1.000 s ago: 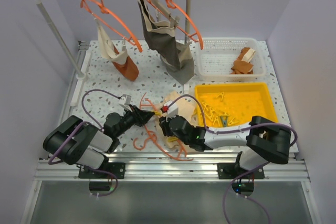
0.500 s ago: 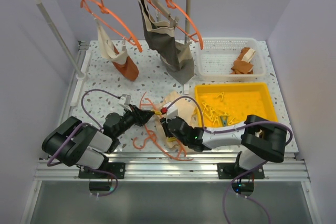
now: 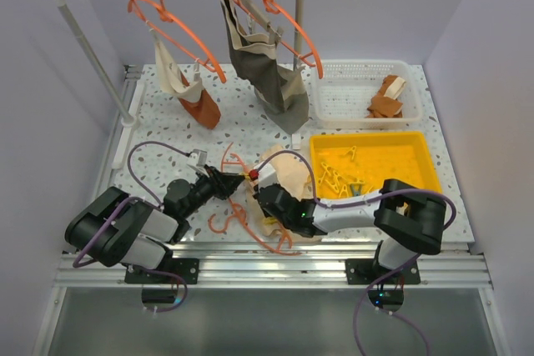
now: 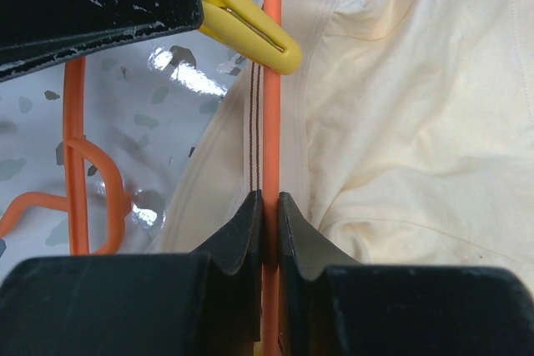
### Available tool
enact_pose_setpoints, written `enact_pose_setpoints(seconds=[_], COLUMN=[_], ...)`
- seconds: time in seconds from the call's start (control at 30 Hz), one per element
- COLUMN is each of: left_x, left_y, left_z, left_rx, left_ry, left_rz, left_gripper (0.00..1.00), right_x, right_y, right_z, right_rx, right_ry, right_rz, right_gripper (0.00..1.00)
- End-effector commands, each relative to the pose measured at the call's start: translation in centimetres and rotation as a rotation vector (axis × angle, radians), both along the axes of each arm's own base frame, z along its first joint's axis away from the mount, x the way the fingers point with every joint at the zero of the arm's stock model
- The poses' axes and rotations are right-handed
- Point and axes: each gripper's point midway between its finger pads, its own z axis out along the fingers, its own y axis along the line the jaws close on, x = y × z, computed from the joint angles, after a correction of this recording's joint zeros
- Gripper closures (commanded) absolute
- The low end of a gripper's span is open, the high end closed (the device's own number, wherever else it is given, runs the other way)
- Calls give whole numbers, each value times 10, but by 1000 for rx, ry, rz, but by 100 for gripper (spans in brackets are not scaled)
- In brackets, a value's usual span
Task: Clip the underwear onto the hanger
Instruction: Adjust the hanger at the center of the board.
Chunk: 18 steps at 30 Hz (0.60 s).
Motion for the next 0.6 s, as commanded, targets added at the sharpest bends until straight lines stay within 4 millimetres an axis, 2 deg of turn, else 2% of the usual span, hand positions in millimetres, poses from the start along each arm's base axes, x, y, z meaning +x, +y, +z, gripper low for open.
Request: enact_pose_setpoints(seconds=[0.0, 0.23, 0.37, 0.57], left_x=[-16, -14, -19, -21], left_y=[10, 13, 18, 13], left_z=[126, 129, 123, 119], left_rx=[-226, -227, -215, -204], left_ry=[-518, -530, -521, -512], left_rz=[15, 36, 63, 61], left_gripper=[100, 100, 100, 100], right_x=[12, 9, 5, -2], right_y=[5, 7, 10, 19], right_z=[23, 29, 33, 39], right_rx=[9, -21, 10, 45], right_ry=[-36, 6, 29, 38], right_rz=[-49, -56, -58, -46], right_gripper=[100, 100, 100, 100])
